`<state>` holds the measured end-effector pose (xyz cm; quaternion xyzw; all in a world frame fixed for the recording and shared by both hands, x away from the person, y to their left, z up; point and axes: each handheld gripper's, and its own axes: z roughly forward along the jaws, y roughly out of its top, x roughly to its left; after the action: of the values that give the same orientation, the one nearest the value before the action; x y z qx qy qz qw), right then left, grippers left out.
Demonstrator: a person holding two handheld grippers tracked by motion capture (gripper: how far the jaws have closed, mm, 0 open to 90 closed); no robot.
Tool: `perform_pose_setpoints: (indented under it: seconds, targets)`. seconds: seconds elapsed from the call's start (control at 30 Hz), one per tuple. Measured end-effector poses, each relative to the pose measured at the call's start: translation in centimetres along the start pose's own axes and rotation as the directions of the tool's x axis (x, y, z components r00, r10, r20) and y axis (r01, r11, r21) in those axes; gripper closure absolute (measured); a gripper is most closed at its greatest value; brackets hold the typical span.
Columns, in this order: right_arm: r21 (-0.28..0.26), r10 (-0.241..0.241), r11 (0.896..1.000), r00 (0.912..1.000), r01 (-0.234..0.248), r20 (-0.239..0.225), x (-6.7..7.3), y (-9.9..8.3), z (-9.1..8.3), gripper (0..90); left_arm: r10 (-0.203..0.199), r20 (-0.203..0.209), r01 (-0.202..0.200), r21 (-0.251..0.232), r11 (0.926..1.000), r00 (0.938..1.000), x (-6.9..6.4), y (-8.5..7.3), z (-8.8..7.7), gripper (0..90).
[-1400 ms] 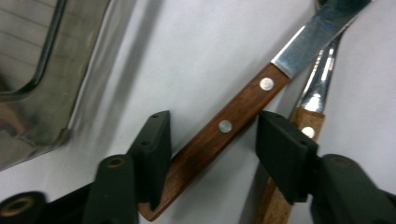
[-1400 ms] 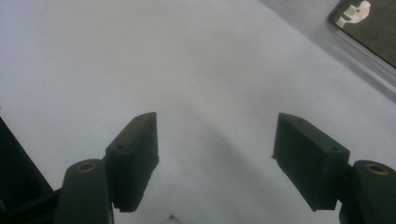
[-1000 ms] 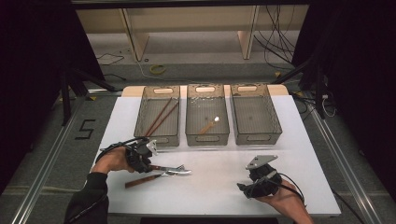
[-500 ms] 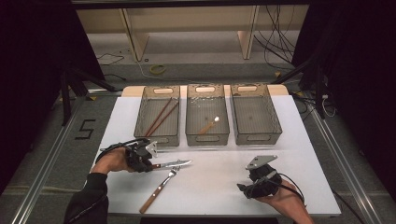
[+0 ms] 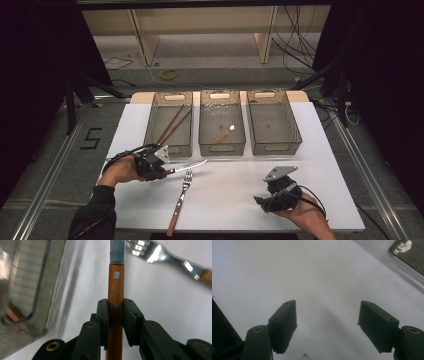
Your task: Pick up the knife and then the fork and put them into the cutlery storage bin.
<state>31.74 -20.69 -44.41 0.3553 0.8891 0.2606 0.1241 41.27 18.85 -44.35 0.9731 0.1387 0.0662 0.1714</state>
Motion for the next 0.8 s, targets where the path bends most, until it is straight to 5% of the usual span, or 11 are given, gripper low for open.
perform_pose_setpoints:
  seconds: [0.13,0.43,0.63,0.8]
  targets:
    - [-0.003,0.003,1.000,1.0000,-0.003,0.001,0.0,0.0,0.0,31.5,-0.055,-0.011,0.054,-0.044,0.9976,0.9984,-0.2,0.9,-0.8,75.7]
    - [-0.011,0.005,1.000,1.0000,-0.005,0.003,0.0,0.0,-0.1,31.5,-0.108,0.014,0.109,-0.111,0.9878,0.9940,-0.6,1.9,-1.1,75.8]
    - [-0.054,-0.011,0.998,0.9999,0.010,-0.005,0.3,0.3,-0.7,31.5,-0.054,0.025,0.056,-0.111,0.9922,0.9983,-2.0,3.5,-1.1,75.8]
    - [-0.128,-0.091,0.988,0.9950,0.085,-0.042,1.8,1.4,-1.9,31.7,0.023,0.040,-0.019,-0.100,0.9948,0.9989,-3.9,5.3,-0.8,75.7]
